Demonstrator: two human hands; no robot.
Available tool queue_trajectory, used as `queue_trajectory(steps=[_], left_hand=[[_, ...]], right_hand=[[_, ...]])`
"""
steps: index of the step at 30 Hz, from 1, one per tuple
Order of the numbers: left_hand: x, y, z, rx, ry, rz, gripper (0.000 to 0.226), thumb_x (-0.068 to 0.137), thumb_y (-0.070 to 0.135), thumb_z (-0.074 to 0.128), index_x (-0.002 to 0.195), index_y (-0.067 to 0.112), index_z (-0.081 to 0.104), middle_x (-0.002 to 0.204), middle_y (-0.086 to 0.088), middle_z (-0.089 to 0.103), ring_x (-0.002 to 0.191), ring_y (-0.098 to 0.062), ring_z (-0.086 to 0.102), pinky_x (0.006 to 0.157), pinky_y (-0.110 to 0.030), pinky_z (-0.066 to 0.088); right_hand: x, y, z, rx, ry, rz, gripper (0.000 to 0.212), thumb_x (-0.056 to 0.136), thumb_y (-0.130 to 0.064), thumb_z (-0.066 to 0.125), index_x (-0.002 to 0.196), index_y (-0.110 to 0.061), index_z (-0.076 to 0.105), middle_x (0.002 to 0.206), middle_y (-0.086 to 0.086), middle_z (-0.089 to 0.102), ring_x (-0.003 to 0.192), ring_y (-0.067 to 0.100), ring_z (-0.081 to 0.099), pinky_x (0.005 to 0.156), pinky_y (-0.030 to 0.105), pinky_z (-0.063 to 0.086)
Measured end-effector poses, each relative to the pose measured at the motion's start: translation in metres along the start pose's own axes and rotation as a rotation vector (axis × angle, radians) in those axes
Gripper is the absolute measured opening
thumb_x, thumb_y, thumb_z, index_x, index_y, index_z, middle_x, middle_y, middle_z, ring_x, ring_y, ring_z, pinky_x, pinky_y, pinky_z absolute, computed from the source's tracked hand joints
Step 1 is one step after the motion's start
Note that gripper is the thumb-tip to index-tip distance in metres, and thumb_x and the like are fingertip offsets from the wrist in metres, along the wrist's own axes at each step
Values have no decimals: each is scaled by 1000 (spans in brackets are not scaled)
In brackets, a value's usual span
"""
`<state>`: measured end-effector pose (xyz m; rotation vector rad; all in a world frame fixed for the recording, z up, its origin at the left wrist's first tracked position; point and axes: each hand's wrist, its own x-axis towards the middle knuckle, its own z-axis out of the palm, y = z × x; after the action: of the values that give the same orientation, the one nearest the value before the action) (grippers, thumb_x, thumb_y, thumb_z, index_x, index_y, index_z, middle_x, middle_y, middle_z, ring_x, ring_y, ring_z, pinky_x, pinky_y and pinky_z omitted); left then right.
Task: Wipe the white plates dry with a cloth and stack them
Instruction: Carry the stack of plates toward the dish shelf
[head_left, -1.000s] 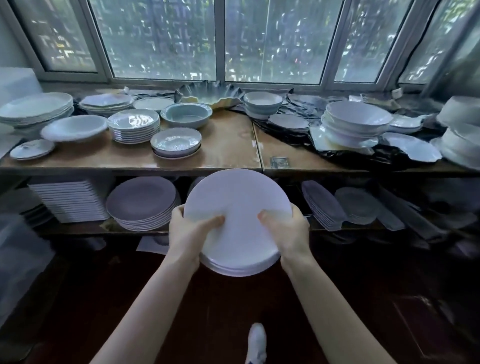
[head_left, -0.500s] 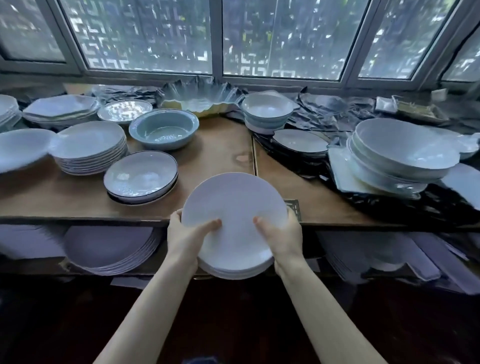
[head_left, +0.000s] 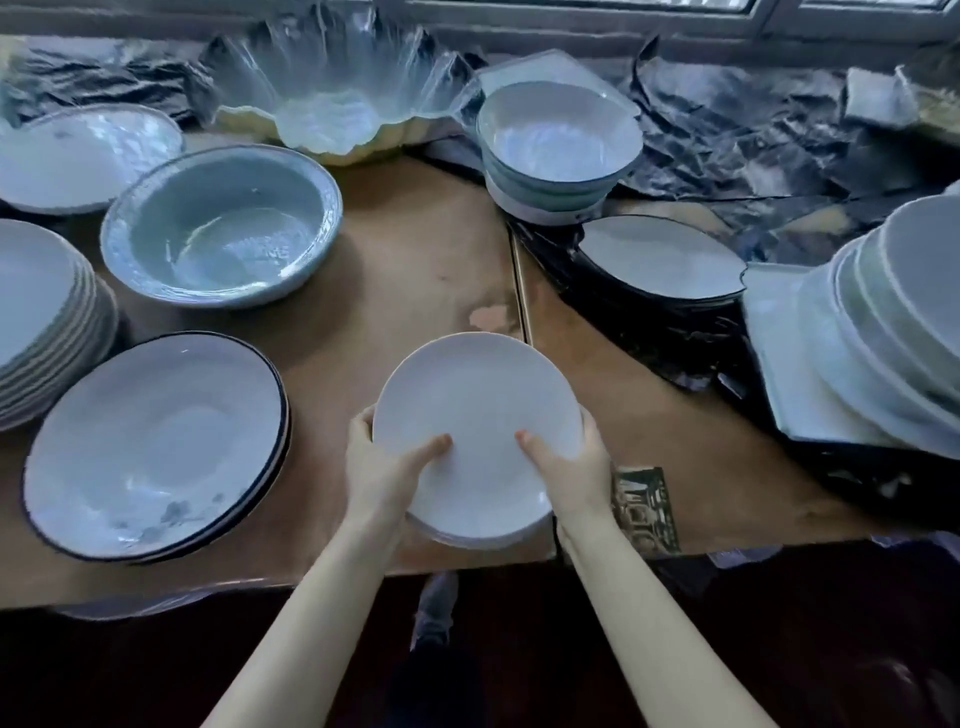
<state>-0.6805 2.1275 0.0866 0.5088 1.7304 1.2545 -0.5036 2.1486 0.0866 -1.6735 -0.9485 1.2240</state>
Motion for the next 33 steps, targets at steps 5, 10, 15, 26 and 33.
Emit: queue_trajectory(steps=[5,10,15,26,33], left_hand=[[55,-7,17,58,-8,-31,72,61,19,91,118,34,50,110,18,60,98,-4,62,75,-30,54],[78,-13,25,127,2,-11,68,58,31,89,114,46,52,108,24,64,98,6,62,78,-23,51],[88,-16,29,188,-6,1,62,67,27,88,111,52,53,103,39,62,94,15,60,74,-17,47],[88,-9,29,270,-5,15,69,59,46,84,116,52,46,102,45,56,95,22,53,74,-14,43],[88,-2,27,329,-36,25,69,65,38,87,121,42,47,106,30,58,99,10,57,74,-15,41]], right_hand=[[52,4,25,-22,24,35,58,81,-17,81,133,-22,54,117,-9,67,106,9,64,83,28,58],[76,14,37,-23,50,80,61,75,-26,83,129,-30,55,117,-12,67,107,10,65,85,34,58],[83,20,43,-17,66,122,69,68,-40,80,131,-34,54,118,-14,67,110,11,64,92,47,56],[84,14,39,-54,43,126,66,74,-33,82,133,-36,54,122,-15,64,111,11,62,93,47,55],[80,5,12,-265,72,61,50,82,-32,79,129,-32,63,110,-31,52,112,10,55,91,33,49]])
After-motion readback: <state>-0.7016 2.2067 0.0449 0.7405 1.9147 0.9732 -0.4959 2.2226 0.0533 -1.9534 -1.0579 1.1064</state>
